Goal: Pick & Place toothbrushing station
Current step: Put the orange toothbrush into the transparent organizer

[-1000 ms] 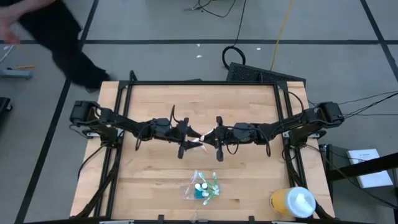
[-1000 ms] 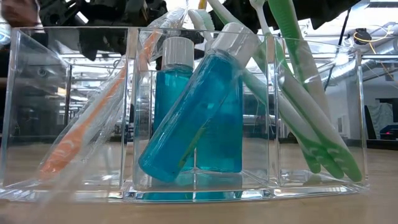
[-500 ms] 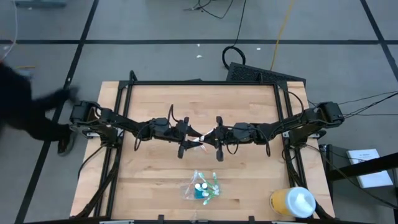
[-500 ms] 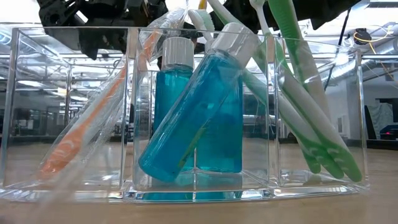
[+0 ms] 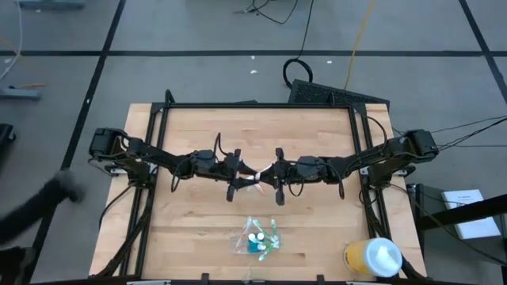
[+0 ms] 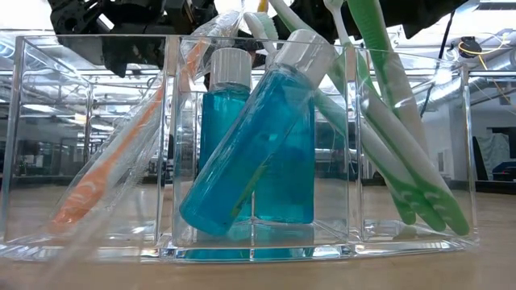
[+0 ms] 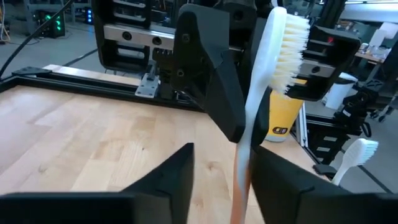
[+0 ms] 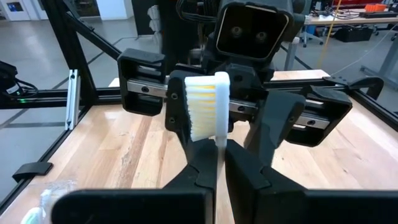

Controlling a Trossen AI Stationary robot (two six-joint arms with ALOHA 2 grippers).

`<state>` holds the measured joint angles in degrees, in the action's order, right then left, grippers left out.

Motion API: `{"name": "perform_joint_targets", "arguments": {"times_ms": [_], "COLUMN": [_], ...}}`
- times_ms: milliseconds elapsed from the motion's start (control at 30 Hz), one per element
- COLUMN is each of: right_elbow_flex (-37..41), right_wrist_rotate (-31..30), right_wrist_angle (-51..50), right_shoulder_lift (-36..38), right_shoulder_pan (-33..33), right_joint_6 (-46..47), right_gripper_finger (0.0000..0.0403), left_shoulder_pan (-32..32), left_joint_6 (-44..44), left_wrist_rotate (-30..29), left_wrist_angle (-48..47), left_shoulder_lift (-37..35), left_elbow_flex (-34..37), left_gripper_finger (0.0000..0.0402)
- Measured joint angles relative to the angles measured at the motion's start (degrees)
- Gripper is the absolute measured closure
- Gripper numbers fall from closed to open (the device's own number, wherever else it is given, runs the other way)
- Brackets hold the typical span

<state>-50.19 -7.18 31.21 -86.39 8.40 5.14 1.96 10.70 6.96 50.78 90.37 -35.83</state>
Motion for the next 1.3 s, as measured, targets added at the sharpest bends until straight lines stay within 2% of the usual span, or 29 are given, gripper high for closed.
{"name": "perform_joint_targets", "arguments": {"times_ms": [267,400,533,633,700,833,1033,1133,1300], "right_elbow_flex": [0.0,0.0,-0.1,-0.1,-0.1,0.5,6.1,8.5,10.3], "right_wrist_rotate": [-0.3,-0.3,-0.3,-0.2,0.0,-0.3,-2.4,-5.1,-5.0], "right_wrist_angle": [-0.3,-0.4,-1.0,-4.0,-9.5,-17.2,-10.0,-4.8,-2.0], "right_shoulder_lift": [0.0,0.2,0.9,3.4,5.9,10.1,13.9,15.8,16.2], "right_shoulder_pan": [0.0,0.0,-0.1,0.0,0.4,1.6,3.1,3.3,3.3], "right_joint_6": [0.0,0.0,0.2,0.2,0.3,2.3,2.4,1.7,1.6], "right_gripper_finger": [0.0395,0.0387,0.0363,0.0343,0.0332,0.0318,0.0313,0.0312,0.0314], "left_shoulder_pan": [0.0,0.0,0.2,1.2,2.5,7.0,16.8,21.7,30.3], "left_joint_6": [0.4,0.4,-0.3,-0.9,-2.3,-4.7,-7.4,-6.5,-3.4], "left_wrist_rotate": [0.5,0.5,0.3,0.0,-0.1,0.5,0.3,-3.0,-14.0], "left_wrist_angle": [0.4,2.7,1.5,-0.1,-0.3,-2.3,-2.8,-2.8,-1.1], "left_shoulder_lift": [0.0,-0.1,-2.8,-6.2,-8.9,-13.4,-14.4,-14.2,-13.9], "left_elbow_flex": [0.0,0.1,0.1,0.1,0.0,-0.1,0.0,0.0,0.0], "left_gripper_finger": [0.0378,0.0376,0.0379,0.0379,0.0379,0.0379,0.0379,0.0379,0.0379]}}
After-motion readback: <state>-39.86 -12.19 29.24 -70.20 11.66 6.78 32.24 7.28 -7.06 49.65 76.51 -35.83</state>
